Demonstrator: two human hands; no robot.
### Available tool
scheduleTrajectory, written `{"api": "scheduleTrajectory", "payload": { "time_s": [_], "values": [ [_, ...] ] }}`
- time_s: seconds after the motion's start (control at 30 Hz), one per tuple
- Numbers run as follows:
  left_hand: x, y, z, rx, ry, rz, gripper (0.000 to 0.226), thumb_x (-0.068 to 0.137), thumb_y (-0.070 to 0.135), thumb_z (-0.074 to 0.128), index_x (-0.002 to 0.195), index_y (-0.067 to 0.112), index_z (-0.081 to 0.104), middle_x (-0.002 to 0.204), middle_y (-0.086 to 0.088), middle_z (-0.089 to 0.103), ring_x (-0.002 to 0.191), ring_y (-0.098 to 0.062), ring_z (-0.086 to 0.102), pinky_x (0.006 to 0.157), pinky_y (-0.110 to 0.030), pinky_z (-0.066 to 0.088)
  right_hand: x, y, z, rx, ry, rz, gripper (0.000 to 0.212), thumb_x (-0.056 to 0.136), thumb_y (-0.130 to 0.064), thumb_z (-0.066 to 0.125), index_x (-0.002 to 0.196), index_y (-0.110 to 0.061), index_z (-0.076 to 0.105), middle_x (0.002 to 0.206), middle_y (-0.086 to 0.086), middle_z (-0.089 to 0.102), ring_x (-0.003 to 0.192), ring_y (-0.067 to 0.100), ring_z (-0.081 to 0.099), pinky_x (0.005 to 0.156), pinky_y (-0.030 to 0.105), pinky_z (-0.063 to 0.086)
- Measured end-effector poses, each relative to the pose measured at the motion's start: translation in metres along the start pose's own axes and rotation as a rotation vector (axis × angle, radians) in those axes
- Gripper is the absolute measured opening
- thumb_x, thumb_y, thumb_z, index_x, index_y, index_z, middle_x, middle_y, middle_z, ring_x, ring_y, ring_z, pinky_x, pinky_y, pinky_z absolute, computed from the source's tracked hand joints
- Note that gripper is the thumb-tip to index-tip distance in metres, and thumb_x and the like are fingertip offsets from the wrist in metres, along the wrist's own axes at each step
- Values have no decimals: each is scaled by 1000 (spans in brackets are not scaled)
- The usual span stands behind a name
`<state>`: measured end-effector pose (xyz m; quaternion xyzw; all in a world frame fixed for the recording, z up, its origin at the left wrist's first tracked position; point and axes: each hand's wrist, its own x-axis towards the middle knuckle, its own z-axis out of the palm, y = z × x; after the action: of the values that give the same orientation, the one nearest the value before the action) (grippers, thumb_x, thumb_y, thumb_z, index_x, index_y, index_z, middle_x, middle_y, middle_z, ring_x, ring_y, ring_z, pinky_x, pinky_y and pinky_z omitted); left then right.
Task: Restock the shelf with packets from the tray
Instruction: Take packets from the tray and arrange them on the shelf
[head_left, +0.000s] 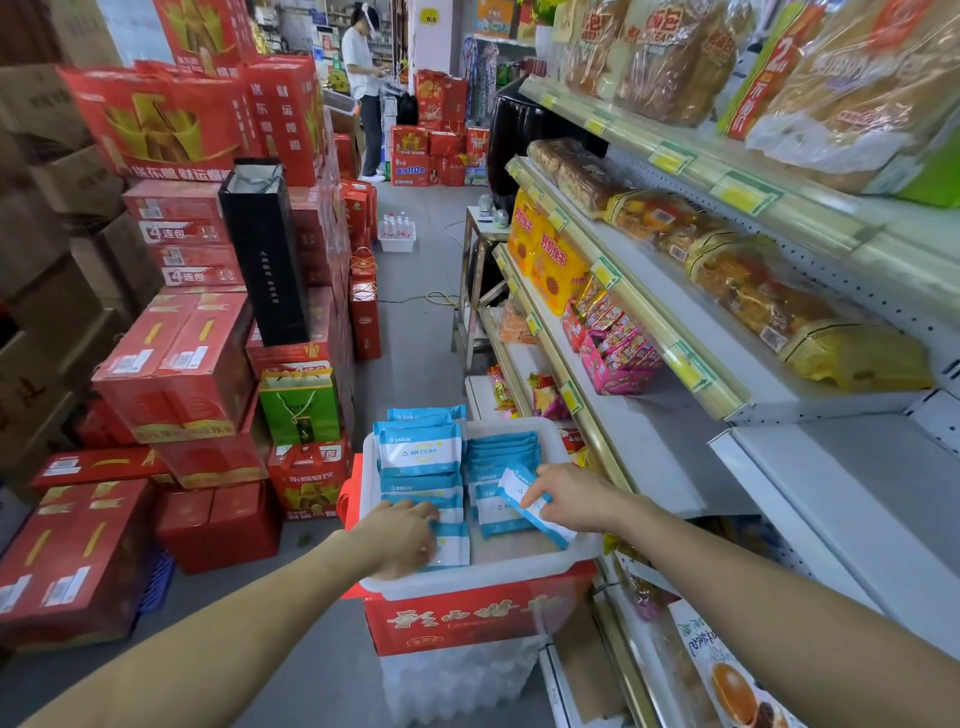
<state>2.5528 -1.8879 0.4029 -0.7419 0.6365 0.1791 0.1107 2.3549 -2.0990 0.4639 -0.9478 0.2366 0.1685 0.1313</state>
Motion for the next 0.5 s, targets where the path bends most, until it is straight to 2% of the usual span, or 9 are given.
{"api": "scheduleTrajectory", "payload": {
  "time_s": [0.2, 0.37, 0.5],
  "values": [
    [9, 2, 0, -109, -80, -34, 34, 101, 41, 53, 128, 26, 65, 144, 0, 49, 126, -28, 48, 105, -43, 44, -5, -4, 0, 4, 5, 6, 43, 95, -17, 56, 126, -42, 70, 133, -4, 57, 111, 14, 56, 75, 35, 62],
    [16, 6, 3, -259, -124, -54, 26, 96, 38, 58, 120, 31, 66, 128, 2, 49, 116, -24, 53, 101, -38, 50, -9, -7, -2, 34, 12, 6, 42, 96, -16, 57, 125, -42, 70, 134, -4, 56, 117, 15, 55, 72, 29, 59],
    [17, 1, -2, -315, -185, -8, 31, 97, 23, 56, 119, 39, 70, 124, 9, 49, 113, -20, 53, 98, -29, 48, -12, -9, -8, 41, 17, -11, 43, 95, -15, 57, 126, -43, 70, 136, -4, 55, 120, 15, 54, 69, 25, 55]
  ]
}}
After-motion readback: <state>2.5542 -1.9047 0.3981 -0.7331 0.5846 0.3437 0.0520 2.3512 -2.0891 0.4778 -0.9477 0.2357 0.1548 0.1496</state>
